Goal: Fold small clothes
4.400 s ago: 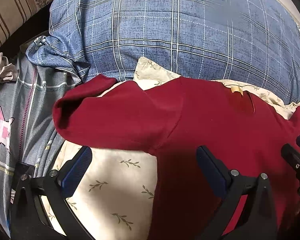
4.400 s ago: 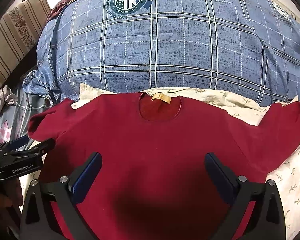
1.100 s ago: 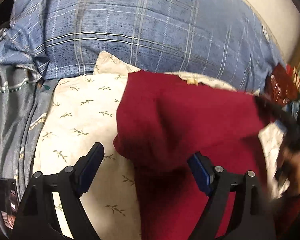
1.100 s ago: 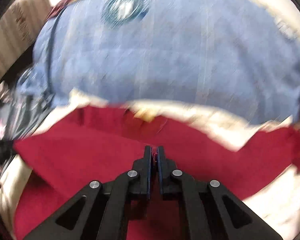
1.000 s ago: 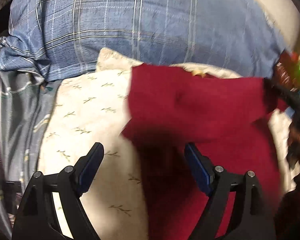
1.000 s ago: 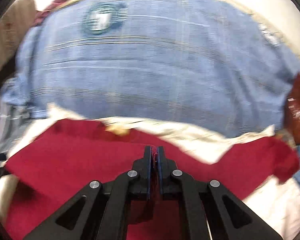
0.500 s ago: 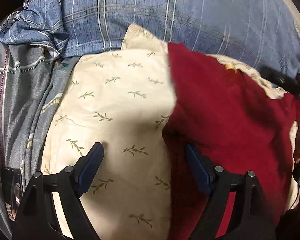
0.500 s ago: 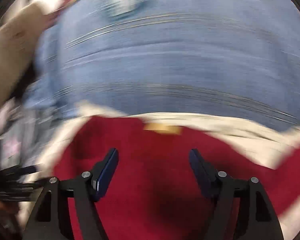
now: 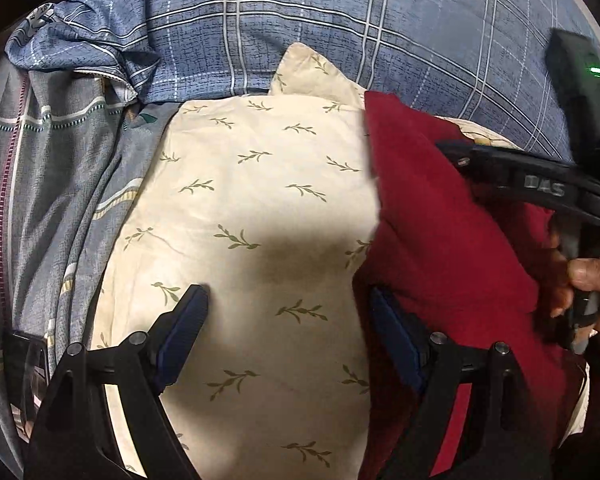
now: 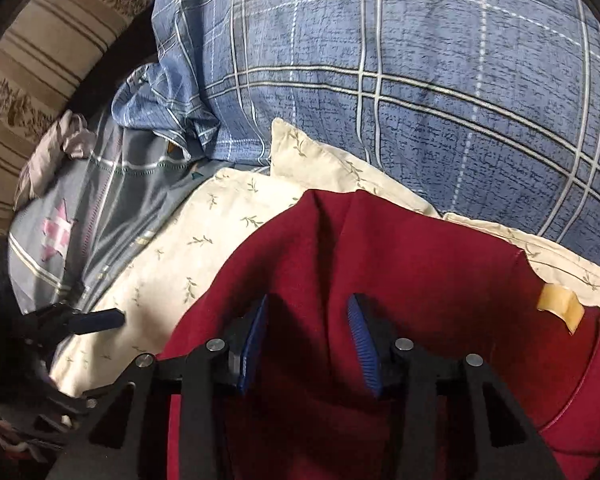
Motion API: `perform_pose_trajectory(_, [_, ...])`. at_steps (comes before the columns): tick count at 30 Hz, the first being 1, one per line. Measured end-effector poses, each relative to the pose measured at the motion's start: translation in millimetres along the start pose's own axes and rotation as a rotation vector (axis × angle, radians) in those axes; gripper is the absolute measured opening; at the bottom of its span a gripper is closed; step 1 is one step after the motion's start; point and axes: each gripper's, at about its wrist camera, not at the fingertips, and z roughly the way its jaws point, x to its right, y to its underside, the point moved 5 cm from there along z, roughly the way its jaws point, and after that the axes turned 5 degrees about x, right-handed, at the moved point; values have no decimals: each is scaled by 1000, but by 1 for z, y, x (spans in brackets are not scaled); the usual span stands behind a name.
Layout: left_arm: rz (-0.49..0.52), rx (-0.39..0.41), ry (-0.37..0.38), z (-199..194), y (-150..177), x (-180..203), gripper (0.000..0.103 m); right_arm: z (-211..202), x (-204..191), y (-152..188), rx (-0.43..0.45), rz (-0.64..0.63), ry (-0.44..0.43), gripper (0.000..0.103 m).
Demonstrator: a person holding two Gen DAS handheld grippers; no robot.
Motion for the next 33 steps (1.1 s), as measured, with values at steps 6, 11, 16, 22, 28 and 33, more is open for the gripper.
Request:
perform_pose_trajectory(6, [10, 2, -18, 3, 1, 3, 83, 10, -15, 0, -19, -140, 72, 41])
perform_pose_trajectory(11, [12, -1, -17, 4, -1, 2, 83, 23, -14, 5, -36, -104, -20, 23])
perform_pose_trajectory(16, [0, 3, -11, 2, -2, 1, 83, 12, -23, -1, 5, -189, 74, 3])
perform_pose_trajectory(22, [-48, 46, 3, -8, -7, -5, 83, 9, -6, -35, 108, -133, 202, 2])
perform_pose_trajectory(28, [-110, 105, 87, -20, -14, -4, 83, 31, -3, -15, 6, -72, 212, 6])
perform_pose_trajectory(33, [-65, 123, 120, -21, -18, 14, 83, -66, 39, 20, 77, -109, 356, 79])
